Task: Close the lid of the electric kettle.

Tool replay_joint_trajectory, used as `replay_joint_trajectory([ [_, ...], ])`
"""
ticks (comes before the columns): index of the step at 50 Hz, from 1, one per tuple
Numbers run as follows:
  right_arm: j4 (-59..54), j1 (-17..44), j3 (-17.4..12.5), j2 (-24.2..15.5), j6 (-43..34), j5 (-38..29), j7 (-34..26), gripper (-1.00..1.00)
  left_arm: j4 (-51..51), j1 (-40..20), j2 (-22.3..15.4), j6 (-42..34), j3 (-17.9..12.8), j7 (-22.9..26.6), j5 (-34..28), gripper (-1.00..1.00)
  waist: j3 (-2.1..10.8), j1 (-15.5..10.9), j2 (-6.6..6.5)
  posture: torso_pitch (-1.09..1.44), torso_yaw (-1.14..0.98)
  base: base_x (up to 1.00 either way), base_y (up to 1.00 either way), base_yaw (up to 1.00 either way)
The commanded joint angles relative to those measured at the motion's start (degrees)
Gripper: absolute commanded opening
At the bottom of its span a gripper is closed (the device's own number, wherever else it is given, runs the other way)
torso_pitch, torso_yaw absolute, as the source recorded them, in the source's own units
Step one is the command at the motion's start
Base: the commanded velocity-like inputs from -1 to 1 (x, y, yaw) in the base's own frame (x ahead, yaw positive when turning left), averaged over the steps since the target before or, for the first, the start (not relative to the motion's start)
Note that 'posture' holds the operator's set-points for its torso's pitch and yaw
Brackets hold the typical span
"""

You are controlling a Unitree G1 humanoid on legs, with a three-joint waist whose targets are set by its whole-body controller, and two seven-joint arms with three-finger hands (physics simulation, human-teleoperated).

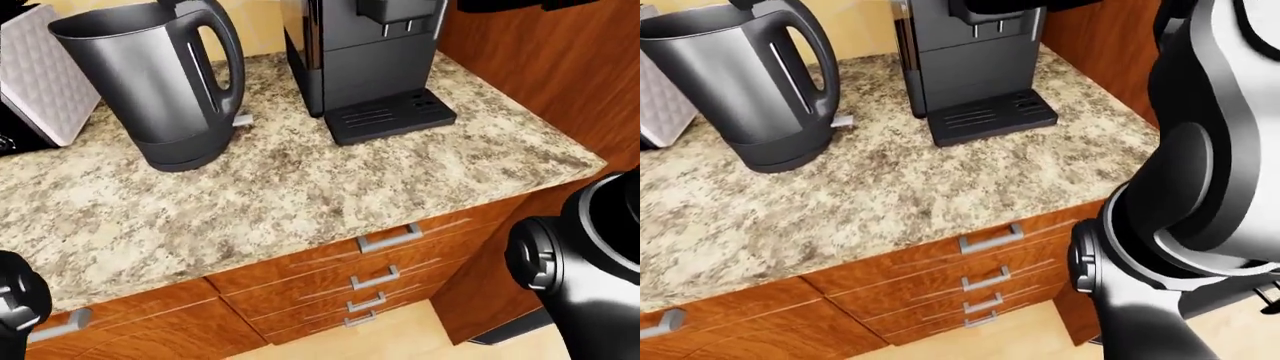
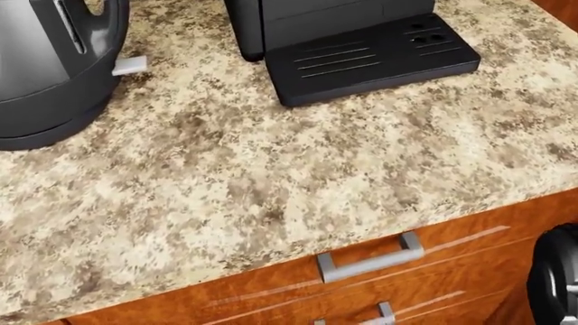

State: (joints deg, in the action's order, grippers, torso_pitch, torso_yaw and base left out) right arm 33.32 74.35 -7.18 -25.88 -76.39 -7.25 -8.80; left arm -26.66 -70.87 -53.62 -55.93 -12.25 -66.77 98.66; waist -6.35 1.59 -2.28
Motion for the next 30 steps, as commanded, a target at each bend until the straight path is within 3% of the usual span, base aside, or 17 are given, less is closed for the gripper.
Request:
replay_joint_trajectory([
  [1, 0.8, 1.9, -0.8, -0.7, 1.9, -0.7, 0.5, 1.00, -0.2, -1.6, -0.8, 1.3, -1.6, 0.2, -0.6, 1.00, 2.09, 0.1, -0.18, 0.00, 0.00, 0.00, 0.00, 0.00],
  [4, 1.0, 1.8, -0.6, -0.8, 2.0, -0.9, 0.3, 1.00, -0.4, -1.6, -0.8, 1.3, -1.6, 0.1, -0.4, 1.00, 1.88, 0.1, -0.16, 0.00, 0.00, 0.00, 0.00, 0.00],
  [5, 1.0, 1.8, -0.6, -0.8, 2.1, -1.0, 0.3, 1.00, -0.4, -1.6, -0.8, 1.3, -1.6, 0.1, -0.4, 1.00, 3.22, -0.3, -0.34, 0.00, 0.00, 0.07, 0.00, 0.00],
  [6, 1.2, 1.8, -0.4, -0.9, 2.2, -1.0, 0.2, 1.00, -0.4, -1.5, -0.8, 1.3, -1.6, 0.1, -0.5, 1.00, 3.24, -0.7, -0.11, 0.00, 0.00, 0.24, 0.00, 0.00],
  [9, 1.2, 1.6, -0.4, -0.7, 2.6, -1.2, 0.0, 1.00, -0.5, -1.5, -0.9, 1.3, -1.7, 0.0, -0.3, 1.00, 0.90, -1.4, 0.91, 0.00, 0.00, 0.42, 0.05, 0.00],
  [11, 1.2, 1.5, -0.3, -0.6, 2.6, -1.3, -0.1, 1.00, -0.5, -1.5, -0.9, 1.3, -1.6, 0.0, -0.3, 1.00, 0.36, -1.6, 2.24, 0.00, 0.00, 0.49, 0.09, 0.00],
  [14, 1.0, 1.5, -0.2, -0.6, 2.3, -1.7, -0.2, 1.00, -0.4, -1.6, -1.0, 1.4, -1.6, 0.0, -0.2, 1.00, 0.44, -1.7, 2.85, 0.00, 0.00, 0.37, 0.06, 0.00],
  [15, 0.9, 1.4, -0.3, -0.5, 2.4, -1.7, -0.2, 1.00, -0.5, -1.7, -1.0, 1.4, -1.6, -0.1, -0.2, 1.00, 1.82, -2.3, 3.52, 0.00, 0.00, 0.07, 0.00, 0.00],
  [16, 1.0, 1.6, -0.4, -0.4, 2.2, -1.8, -0.2, 1.00, -0.4, -1.6, -0.9, 1.4, -1.6, 0.0, -0.3, 1.00, 2.04, -2.2, 3.39, 0.00, 0.00, 0.03, 0.00, 0.00],
  [20, 1.0, 1.7, -0.5, -0.2, 2.2, -1.8, -0.4, 1.00, -0.4, -1.7, -1.0, 1.4, -1.7, -0.1, -0.1, 1.00, 0.93, -1.7, 2.77, 0.00, 0.00, 0.00, 0.00, 0.00],
  [23, 1.1, 1.7, -0.7, -0.1, 2.3, -1.8, -0.4, 1.00, -0.3, -1.7, -1.2, 1.4, -1.7, -0.1, 0.0, 1.00, 1.68, -0.5, -0.79, 0.00, 0.00, 0.00, 0.00, 0.00],
  [24, 1.1, 1.6, -0.6, -0.1, 2.4, -1.8, -0.4, 1.00, -0.3, -1.7, -1.2, 1.4, -1.7, -0.1, 0.0, 1.00, 0.82, -0.5, 0.73, 0.00, 0.00, 0.00, 0.00, 0.00],
  [26, 1.1, 1.5, -0.1, -0.4, 2.4, -2.0, -0.4, 1.00, -0.4, -1.7, -1.2, 1.5, -1.6, -0.2, 0.0, 1.00, 1.53, -0.4, 0.61, 0.00, 0.00, 0.00, 0.00, 0.00],
  [30, 1.3, 1.5, -0.2, -0.1, 2.2, -2.2, -0.7, 1.00, -0.4, -1.6, -1.3, 1.5, -1.7, -0.1, 0.1, 1.00, 1.57, -0.5, 0.97, 0.00, 0.00, 0.00, 0.00, 0.00],
])
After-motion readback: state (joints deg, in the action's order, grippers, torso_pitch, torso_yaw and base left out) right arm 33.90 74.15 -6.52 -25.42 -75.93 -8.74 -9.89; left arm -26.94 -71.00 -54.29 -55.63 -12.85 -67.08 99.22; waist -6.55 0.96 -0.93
